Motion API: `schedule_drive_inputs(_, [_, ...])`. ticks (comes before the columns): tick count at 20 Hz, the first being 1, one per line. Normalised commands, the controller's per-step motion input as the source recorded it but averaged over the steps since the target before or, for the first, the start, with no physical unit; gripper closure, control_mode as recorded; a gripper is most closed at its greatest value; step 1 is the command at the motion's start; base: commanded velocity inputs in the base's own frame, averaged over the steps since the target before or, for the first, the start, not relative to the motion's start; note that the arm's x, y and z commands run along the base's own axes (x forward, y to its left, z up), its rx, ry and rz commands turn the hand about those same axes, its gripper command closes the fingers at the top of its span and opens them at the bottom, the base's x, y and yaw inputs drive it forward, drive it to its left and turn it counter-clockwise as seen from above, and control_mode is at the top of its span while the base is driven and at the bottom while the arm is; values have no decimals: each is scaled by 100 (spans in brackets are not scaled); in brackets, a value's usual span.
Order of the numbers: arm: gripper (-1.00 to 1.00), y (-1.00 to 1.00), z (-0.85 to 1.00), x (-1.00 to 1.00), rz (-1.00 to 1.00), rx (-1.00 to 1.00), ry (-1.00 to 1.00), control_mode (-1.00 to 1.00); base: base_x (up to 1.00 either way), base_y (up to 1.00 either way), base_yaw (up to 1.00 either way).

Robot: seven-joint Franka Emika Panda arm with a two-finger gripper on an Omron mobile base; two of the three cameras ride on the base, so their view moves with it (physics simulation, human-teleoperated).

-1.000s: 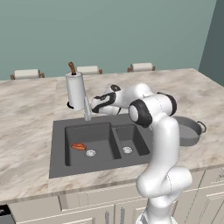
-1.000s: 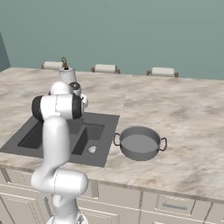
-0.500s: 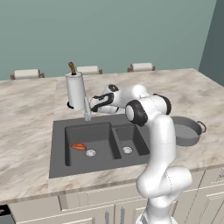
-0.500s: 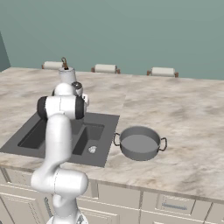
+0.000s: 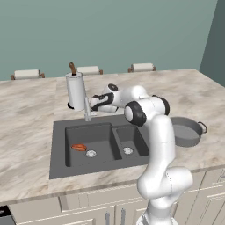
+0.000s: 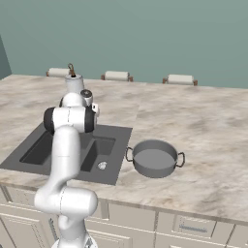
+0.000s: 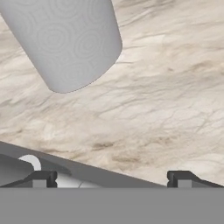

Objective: Dump the sweet potato from the pot into the sink. Then turn on the water and wash the sweet potato. Then turn off the water and put the sweet potato back in the pot.

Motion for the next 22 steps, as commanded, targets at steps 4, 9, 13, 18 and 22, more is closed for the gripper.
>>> schedule_drive_inputs(4, [-100, 3, -17, 14, 0, 0, 3, -100, 0, 0, 0])
schedule_drive_inputs(9, [-100, 3, -23, 5, 0, 0, 4, -100, 0, 0, 0])
schedule_drive_inputs(13, [-100, 1, -30, 8, 0, 0, 6, -100, 0, 0, 0])
schedule_drive_inputs(18, [100, 3, -34, 10, 0, 0, 7, -100, 0, 0, 0])
schedule_drive_inputs(22, [100, 0, -31, 14, -1, 0, 6, -100, 0, 0, 0])
